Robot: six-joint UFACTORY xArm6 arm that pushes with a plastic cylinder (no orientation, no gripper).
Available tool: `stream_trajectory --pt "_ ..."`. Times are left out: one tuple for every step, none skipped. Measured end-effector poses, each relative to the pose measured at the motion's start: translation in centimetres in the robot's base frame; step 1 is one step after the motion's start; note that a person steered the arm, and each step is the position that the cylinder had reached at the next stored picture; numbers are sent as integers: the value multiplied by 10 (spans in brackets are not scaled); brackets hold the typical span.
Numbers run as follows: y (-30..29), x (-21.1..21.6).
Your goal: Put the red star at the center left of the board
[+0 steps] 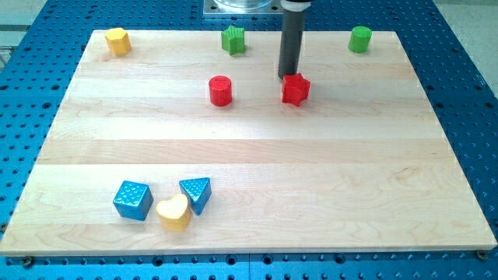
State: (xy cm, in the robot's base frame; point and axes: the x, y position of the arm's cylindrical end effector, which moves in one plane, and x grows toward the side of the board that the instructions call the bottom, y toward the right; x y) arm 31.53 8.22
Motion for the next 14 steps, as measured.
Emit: stream_trajectory --pt "15 10" --pt "-18 58" --pt "-25 75" --pt "36 66" --pt "-5 94" --pt "-101 92" --pt "-63 95" --pt "-43 109" --pt "-89 114" --pt "-123 115" --pt "-54 124" --pt "-114 142" --pt "-173 152" --pt "-231 139"
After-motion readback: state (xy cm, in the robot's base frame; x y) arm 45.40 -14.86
